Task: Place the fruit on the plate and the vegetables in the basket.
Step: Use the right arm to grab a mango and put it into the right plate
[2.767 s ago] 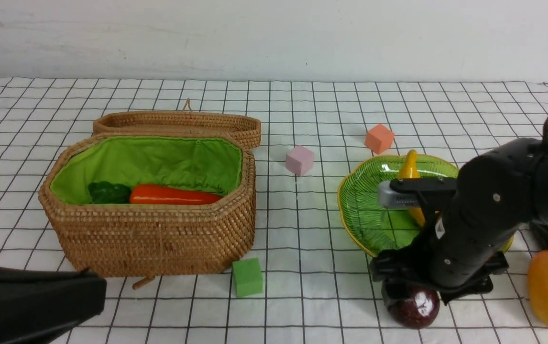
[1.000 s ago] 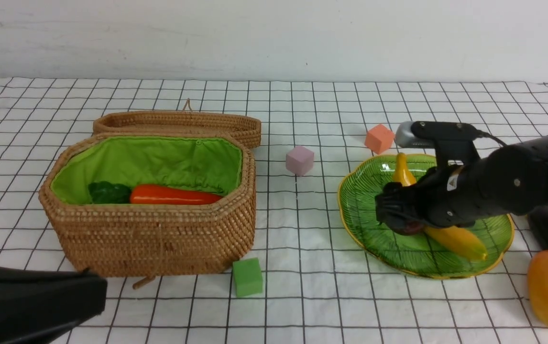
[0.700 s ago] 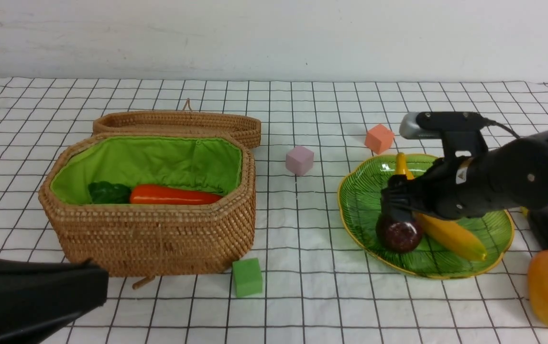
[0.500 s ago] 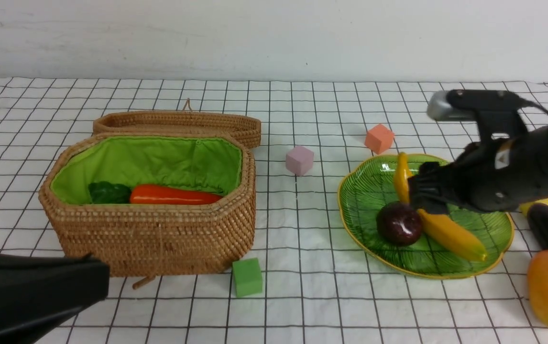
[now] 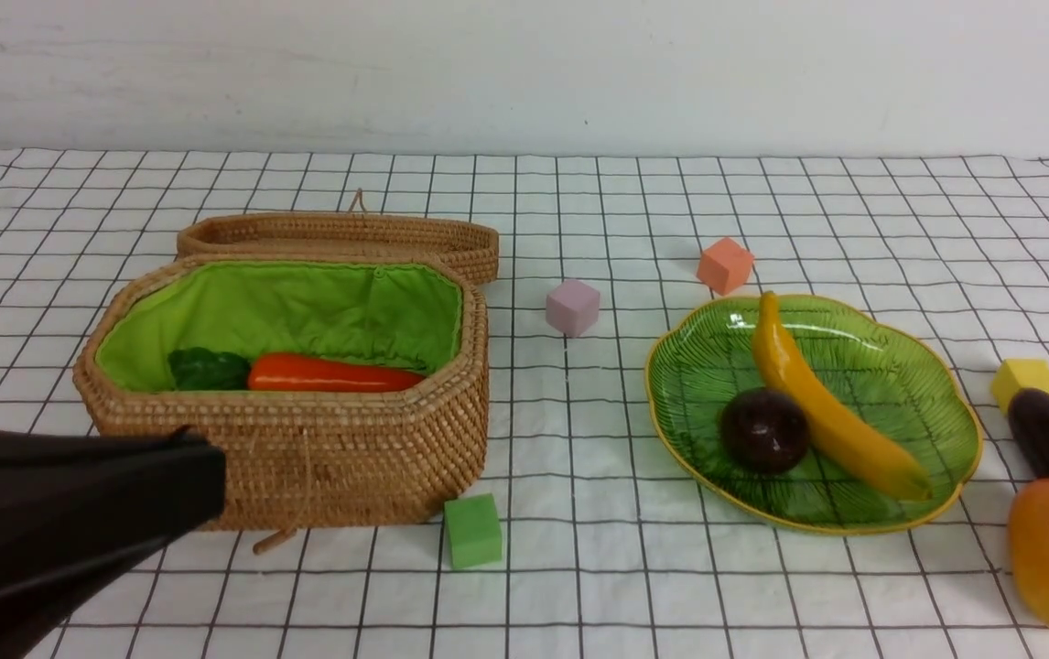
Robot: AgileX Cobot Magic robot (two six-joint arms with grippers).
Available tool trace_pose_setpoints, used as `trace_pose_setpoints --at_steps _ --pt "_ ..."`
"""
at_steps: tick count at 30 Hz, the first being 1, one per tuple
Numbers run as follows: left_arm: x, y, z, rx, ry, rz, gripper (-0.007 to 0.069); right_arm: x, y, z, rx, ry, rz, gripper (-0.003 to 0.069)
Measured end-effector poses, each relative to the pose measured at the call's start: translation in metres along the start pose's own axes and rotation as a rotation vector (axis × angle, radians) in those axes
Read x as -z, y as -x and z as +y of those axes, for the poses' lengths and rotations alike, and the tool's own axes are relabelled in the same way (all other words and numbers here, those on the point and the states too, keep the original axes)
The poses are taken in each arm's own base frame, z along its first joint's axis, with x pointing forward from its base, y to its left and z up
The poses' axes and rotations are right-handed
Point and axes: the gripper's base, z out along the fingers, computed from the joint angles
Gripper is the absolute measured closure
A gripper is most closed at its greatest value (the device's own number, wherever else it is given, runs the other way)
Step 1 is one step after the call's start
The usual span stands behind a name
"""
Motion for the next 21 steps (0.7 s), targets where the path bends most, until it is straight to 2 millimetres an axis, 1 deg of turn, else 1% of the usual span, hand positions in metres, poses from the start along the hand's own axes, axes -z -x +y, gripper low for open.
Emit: trace_pose_setpoints --at_steps 1,3,5,7,10,11,14,18,21 --pt "0.000 0.000 0.000 -0.002 0.000 -0.003 0.0632 -0.010 0.006 -0.002 -0.033 0.021 0.005 0.0209" --pt "0.000 0.000 0.000 -0.002 0.000 -0.003 0.0632 -0.024 0.011 -0.001 -0.040 0.032 0.021 0.0130" --pt "0.000 0.000 0.000 -0.003 0.000 -0.003 0.0632 -0.036 0.015 0.001 -0.043 0.041 0.038 0.0077" --pt "0.000 0.000 0.000 -0.004 0.000 -0.003 0.0631 -0.047 0.018 0.003 -0.046 0.044 0.052 0.0051" --pt "0.000 0.000 0.000 -0.005 0.000 -0.003 0.0630 -0.066 0.025 0.006 -0.047 0.041 0.055 0.0058" --pt "0.000 0.000 0.000 -0.005 0.000 -0.003 0.0630 -0.066 0.026 0.006 -0.047 0.042 0.051 0.0058" --pt "0.000 0.000 0.000 -0.005 0.000 -0.002 0.0630 -0.078 0.030 0.008 -0.048 0.039 0.055 0.0102" --pt "0.000 -0.001 0.000 0.000 -0.002 0.006 0.0630 -0.083 0.034 0.009 -0.049 0.041 0.045 0.0129" --pt "0.000 -0.001 0.000 0.006 -0.005 0.009 0.0630 -0.085 0.035 0.009 -0.049 0.041 0.046 0.0130"
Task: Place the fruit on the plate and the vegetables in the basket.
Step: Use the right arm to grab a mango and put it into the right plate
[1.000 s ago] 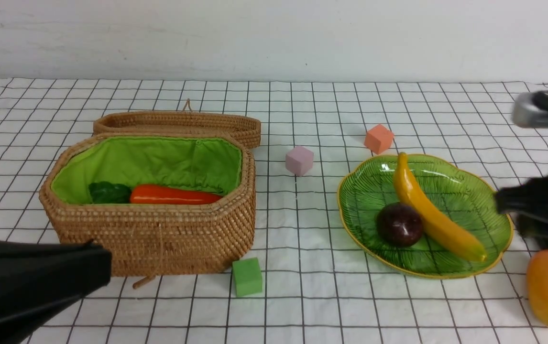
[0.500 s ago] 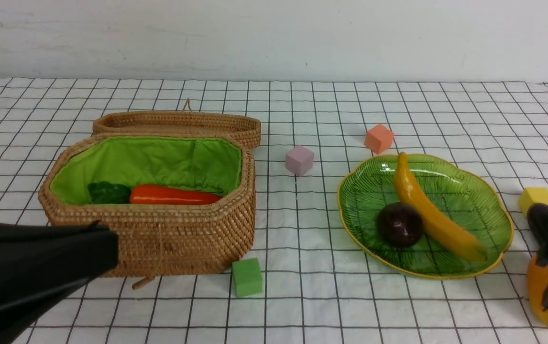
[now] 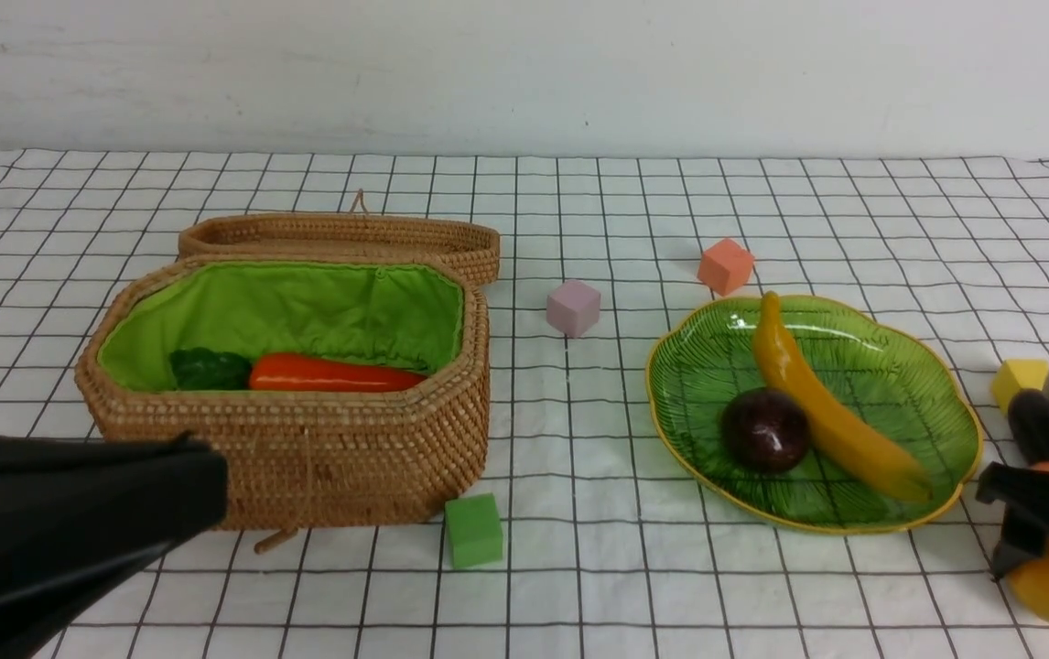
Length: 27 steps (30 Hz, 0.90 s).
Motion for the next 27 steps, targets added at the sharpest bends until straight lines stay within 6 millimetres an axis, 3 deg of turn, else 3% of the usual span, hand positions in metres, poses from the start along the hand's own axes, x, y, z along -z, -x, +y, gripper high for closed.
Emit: trace_pose_setpoints --at_steps 11,16,23,24,25,27 --pt "0.000 -0.001 0.000 0.002 0.000 0.012 0.0630 -0.003 -0.001 0.000 0.104 -0.008 0.030 0.0139" --pt "0.000 -0.001 0.000 0.002 0.000 0.012 0.0630 0.005 -0.009 -0.003 0.126 -0.022 0.086 0.0140" --pt "0.000 -0.001 0.000 0.002 0.000 0.012 0.0630 0.074 -0.020 -0.004 0.133 0.034 -0.041 0.0141" --pt "0.000 -0.001 0.000 -0.002 0.002 0.012 0.0630 0.094 -0.024 -0.003 0.130 0.059 -0.075 0.0141" --pt "0.000 -0.001 0.000 -0.002 0.002 0.012 0.0630 0.097 -0.024 -0.003 0.130 0.061 -0.082 0.0141" --pt "0.000 -0.001 0.001 -0.010 0.006 0.012 0.0630 0.131 -0.025 0.001 0.122 0.123 -0.162 0.0141"
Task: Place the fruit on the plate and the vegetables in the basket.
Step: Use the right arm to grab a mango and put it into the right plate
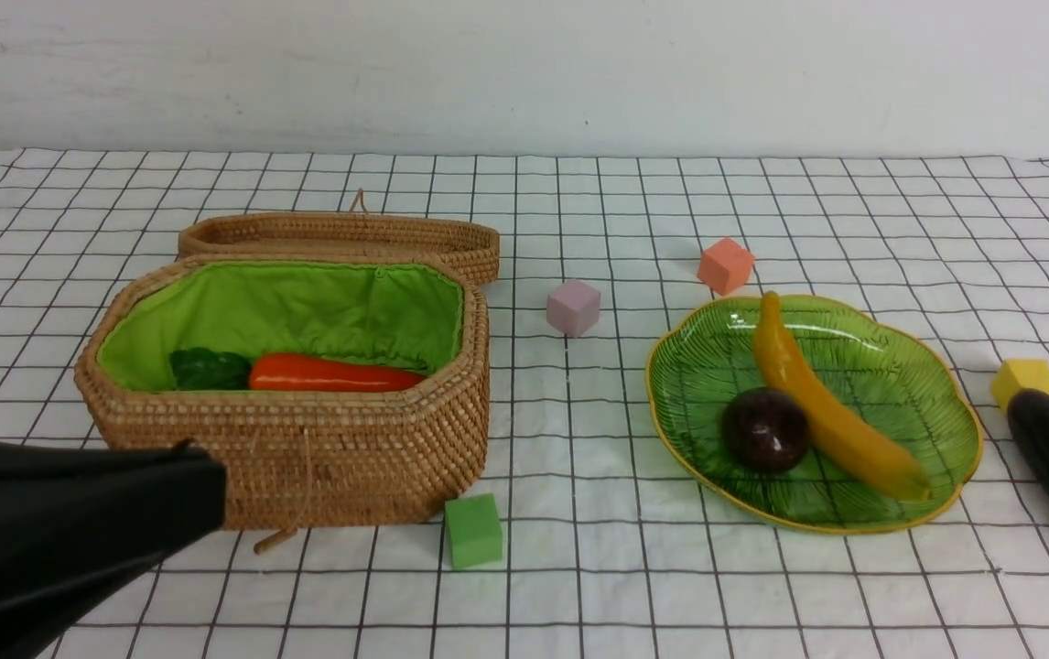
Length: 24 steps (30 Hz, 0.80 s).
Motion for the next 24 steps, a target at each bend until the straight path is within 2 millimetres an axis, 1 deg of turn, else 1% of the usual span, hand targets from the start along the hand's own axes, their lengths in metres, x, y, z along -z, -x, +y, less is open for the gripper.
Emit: trace_pose_setpoints --at_steps 1,2,3,4,5,6,8,11,12,13,14,15,16,17,18,20,21,22,24 --pt "0.000 0.000 0.000 -0.001 0.001 0.000 0.0630 0.001 0.001 0.001 -0.001 0.003 -0.001 0.0141" --pt "0.000 0.000 0.000 -0.003 0.002 0.000 0.0630 0.016 0.005 0.005 0.002 0.033 -0.041 0.0141" --pt "0.000 0.000 0.000 -0.003 0.002 0.000 0.0630 0.020 0.006 0.007 0.005 0.043 -0.052 0.0141" --pt "0.000 0.000 0.000 -0.004 0.002 0.000 0.0630 0.035 0.013 0.013 0.021 0.083 -0.088 0.0141" --pt "0.000 0.000 0.000 -0.004 0.002 0.000 0.0630 0.036 0.014 0.014 0.026 0.088 -0.091 0.0141" --pt "0.000 0.000 0.000 -0.004 0.002 0.000 0.0630 0.045 0.020 0.018 0.038 0.119 -0.114 0.0141" --pt "0.000 0.000 0.000 -0.004 0.002 0.000 0.0630 0.054 0.027 0.025 0.055 0.167 -0.142 0.0141" --pt "0.000 0.000 0.000 -0.004 0.002 0.000 0.0630 0.060 0.036 0.035 0.093 0.226 -0.158 0.0141" --pt "0.000 0.000 0.000 -0.004 0.002 0.000 0.0630 0.059 0.040 0.040 0.132 0.243 -0.160 0.0141" --pt "0.000 0.000 0.000 -0.004 0.002 0.000 0.0630 0.059 0.040 0.041 0.132 0.247 -0.159 0.0141" --pt "0.000 0.000 0.000 -0.004 0.002 0.000 0.0630 0.054 0.045 0.052 0.199 0.279 -0.148 0.0141" --pt "0.000 0.000 0.000 -0.004 0.002 0.000 0.0630 0.054 0.045 0.053 0.201 0.283 -0.146 0.0141" --pt "0.000 0.000 0.000 -0.004 0.002 0.000 0.0630 0.050 0.049 0.063 0.257 0.301 -0.143 0.0141" --pt "0.000 0.000 0.000 -0.004 0.002 0.000 0.0630 0.048 0.050 0.066 0.275 0.305 -0.143 0.0141" --pt "0.000 0.000 0.000 -0.004 0.002 0.000 0.0630 0.041 0.055 0.082 0.348 0.331 -0.146 0.0141" --pt "0.000 0.000 0.000 -0.004 0.002 0.000 0.0630 0.031 0.062 0.098 0.407 0.352 -0.146 0.0141" --pt "0.000 0.000 0.000 -0.004 0.002 0.000 0.0630 0.025 0.065 0.104 0.431 0.355 -0.142 0.0141" --pt "0.000 0.000 0.000 -0.004 0.002 0.000 0.0630 0.025 0.065 0.105 0.434 0.357 -0.142 0.0141" --pt "0.000 0.000 0.000 -0.004 0.002 0.000 0.0630 0.006 0.072 0.119 0.487 0.364 -0.113 0.0141"
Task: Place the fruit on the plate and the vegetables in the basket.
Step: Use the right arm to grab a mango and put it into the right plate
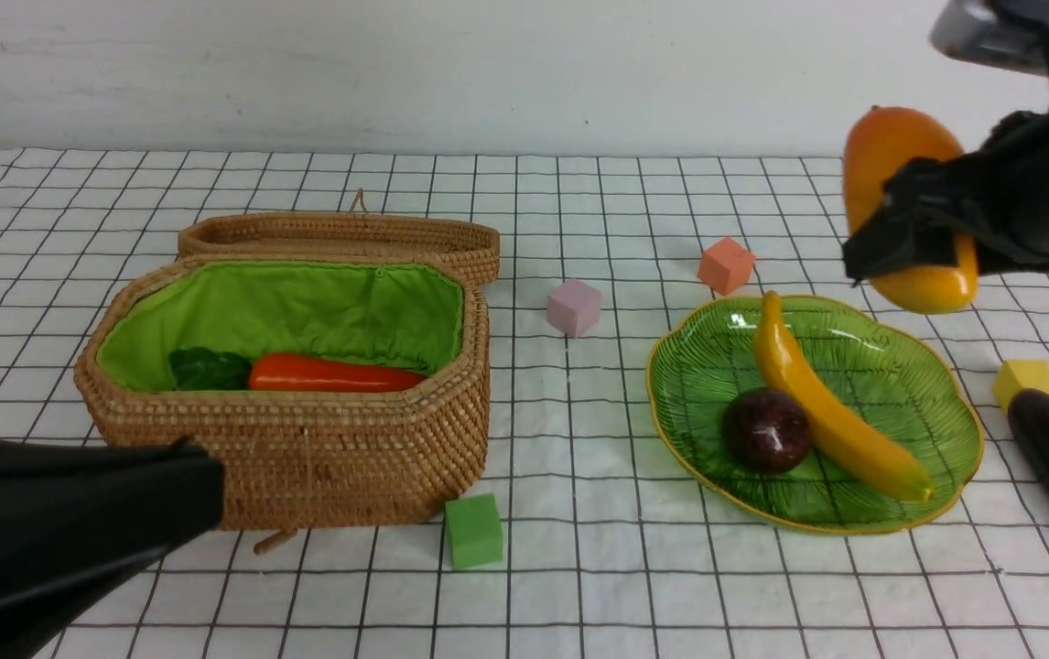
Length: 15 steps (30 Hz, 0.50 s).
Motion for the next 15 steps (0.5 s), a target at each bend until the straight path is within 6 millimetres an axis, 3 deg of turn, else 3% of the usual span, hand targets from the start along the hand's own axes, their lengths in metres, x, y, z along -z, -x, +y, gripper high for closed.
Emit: trace_pose_setpoints --at_steps 9,15 --pt "0.000 0.000 -0.001 0.023 -0.013 0.005 0.0630 -0.067 -0.002 -0.018 0.006 -0.028 0.120 0.0141" --pt "0.000 -0.001 -0.002 0.038 -0.021 0.009 0.0630 -0.101 -0.014 -0.053 0.007 -0.202 0.221 0.0141"
